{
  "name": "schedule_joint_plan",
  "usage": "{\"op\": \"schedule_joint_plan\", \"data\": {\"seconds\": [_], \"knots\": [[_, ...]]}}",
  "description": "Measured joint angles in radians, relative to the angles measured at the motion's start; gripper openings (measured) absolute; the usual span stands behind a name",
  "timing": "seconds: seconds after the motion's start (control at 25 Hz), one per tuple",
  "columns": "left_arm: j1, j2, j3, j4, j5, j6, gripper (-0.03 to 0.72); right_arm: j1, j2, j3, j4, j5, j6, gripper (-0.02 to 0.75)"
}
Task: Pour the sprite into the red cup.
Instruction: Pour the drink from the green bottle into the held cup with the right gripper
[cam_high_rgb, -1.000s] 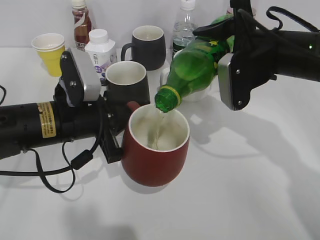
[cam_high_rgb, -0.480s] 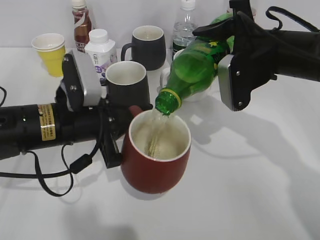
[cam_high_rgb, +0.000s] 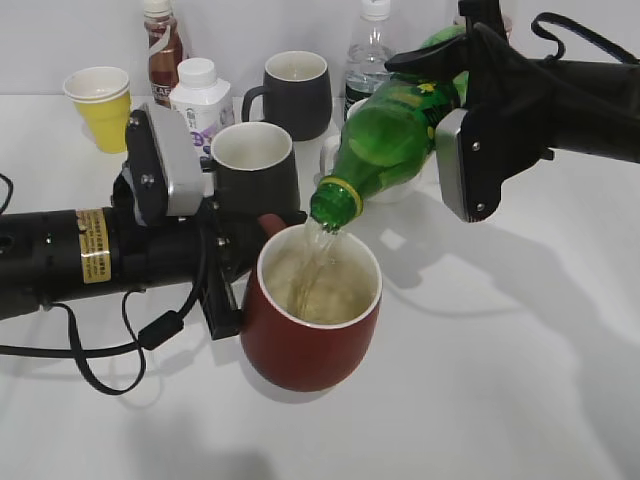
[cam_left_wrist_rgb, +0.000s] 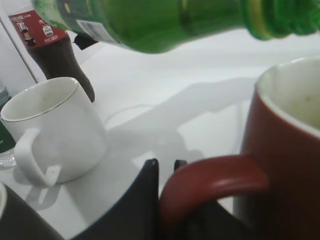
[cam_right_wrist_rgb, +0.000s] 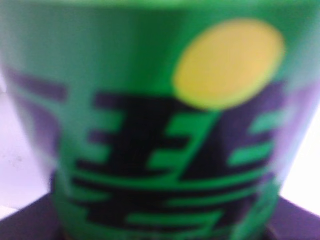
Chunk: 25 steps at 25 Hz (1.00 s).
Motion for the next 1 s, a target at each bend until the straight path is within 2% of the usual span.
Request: {"op": "schedule_joint_plan", "data": {"seconds": [1.0], "knots": [[0.000, 0.000, 0.000, 0.001, 0.000, 0.001, 0.061, 0.000, 0.000, 0.000, 0.001, -0.002, -0.020, 0.395]]}}
